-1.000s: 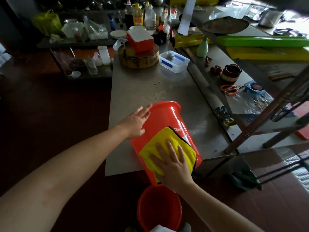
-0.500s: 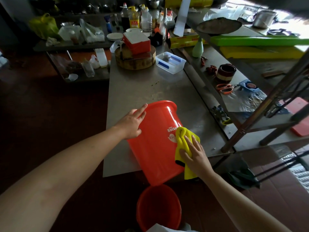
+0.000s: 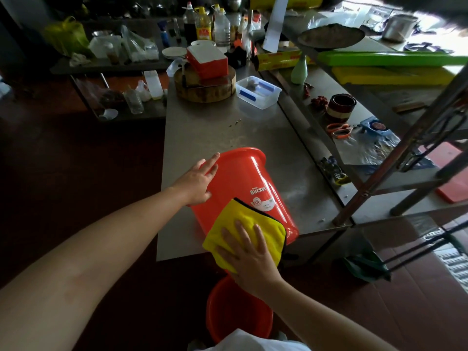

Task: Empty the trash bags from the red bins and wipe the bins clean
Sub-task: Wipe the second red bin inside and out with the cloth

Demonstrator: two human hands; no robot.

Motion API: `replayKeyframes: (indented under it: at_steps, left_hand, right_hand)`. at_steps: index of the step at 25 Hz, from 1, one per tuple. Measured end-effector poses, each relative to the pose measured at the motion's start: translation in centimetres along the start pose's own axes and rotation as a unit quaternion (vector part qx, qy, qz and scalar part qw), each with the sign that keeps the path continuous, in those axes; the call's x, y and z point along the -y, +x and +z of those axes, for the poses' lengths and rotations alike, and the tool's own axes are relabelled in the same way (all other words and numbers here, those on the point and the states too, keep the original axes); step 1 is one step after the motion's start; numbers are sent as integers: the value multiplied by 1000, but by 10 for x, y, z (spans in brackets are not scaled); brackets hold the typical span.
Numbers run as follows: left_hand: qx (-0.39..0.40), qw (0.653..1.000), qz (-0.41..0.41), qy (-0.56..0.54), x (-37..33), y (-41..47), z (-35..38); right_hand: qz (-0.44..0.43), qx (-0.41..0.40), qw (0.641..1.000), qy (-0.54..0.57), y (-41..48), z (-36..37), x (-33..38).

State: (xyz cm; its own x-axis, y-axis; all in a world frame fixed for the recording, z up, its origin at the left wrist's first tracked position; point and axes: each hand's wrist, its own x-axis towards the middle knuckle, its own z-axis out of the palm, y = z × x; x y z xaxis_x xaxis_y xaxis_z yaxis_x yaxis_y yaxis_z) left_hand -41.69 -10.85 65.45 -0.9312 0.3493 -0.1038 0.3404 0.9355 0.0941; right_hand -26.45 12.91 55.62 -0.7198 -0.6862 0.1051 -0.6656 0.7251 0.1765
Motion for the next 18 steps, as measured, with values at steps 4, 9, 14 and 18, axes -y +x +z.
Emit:
replayKeyframes:
  at_steps: [4, 9, 14, 18]
  left_hand:
    - [1, 1000, -5, -16, 5, -6, 6]
    - [0, 999, -10, -36, 10, -8, 15]
    - [1, 999, -13, -45, 8, -4, 16]
    - [8, 999, -18, -36, 5, 1, 12]
  right_hand:
    - [18, -25, 999, 37, -5, -1, -12]
    - [124, -48, 984, 117, -25, -1, -66]
    - [262, -40, 918, 295, -45, 8, -110]
    - [291, -41, 890, 349, -43, 7, -109]
